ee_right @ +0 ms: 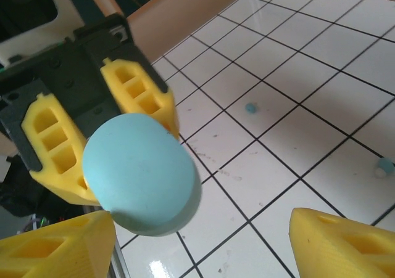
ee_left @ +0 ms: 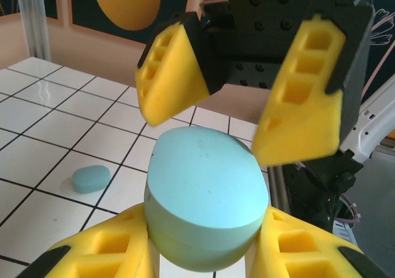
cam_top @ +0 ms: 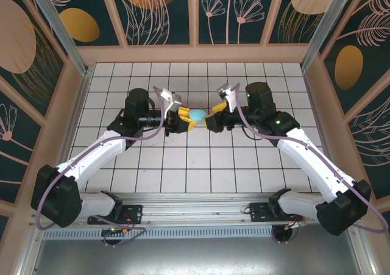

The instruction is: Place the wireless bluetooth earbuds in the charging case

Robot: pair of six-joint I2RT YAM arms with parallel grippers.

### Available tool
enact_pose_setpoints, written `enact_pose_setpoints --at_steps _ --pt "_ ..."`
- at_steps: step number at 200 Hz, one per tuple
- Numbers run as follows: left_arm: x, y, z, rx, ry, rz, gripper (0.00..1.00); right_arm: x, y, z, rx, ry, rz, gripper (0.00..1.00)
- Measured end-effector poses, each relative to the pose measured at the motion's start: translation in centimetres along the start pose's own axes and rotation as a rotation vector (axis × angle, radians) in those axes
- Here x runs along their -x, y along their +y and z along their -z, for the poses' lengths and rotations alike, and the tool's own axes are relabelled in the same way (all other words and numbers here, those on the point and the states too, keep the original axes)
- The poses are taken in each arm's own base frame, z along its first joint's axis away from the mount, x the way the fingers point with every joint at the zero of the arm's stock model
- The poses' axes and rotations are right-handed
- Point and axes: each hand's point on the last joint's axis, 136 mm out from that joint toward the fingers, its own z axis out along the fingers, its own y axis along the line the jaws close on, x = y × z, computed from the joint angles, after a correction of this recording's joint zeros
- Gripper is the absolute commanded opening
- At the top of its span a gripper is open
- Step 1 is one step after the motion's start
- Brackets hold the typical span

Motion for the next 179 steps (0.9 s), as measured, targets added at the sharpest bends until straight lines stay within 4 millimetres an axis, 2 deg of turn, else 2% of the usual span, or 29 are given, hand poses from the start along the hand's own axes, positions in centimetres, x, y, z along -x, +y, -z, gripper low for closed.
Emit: enact_pose_setpoints --at_steps 39,68,104,155,179 --pt "0.2 -0.8 -0.2 -0.041 -0.004 -0.008 0.21 2.5 -1.7 0.2 -0.061 -0.060 -0.029 0.73" --pt "0.3 -0.9 -0.2 -0.043 -0.008 -0.014 0.21 2.4 -1.8 -0.4 -0.039 -0.051 -0.036 0.73" --pt "0.2 -0.8 -0.2 -0.043 -0.007 -0.010 0.21 1.7 -0.1 -0.4 0.056 -0.050 -0.020 0.77" --pt "-0.1 -0.8 -0.4 -0.060 0.000 0.011 0.21 0.4 2.3 0.9 0.140 -0.066 0.040 0.80" --pt "-0.2 -0.9 -0.4 -0.069 0.002 0.018 0.21 0.2 2.7 0.6 0.154 -0.062 0.074 0.80"
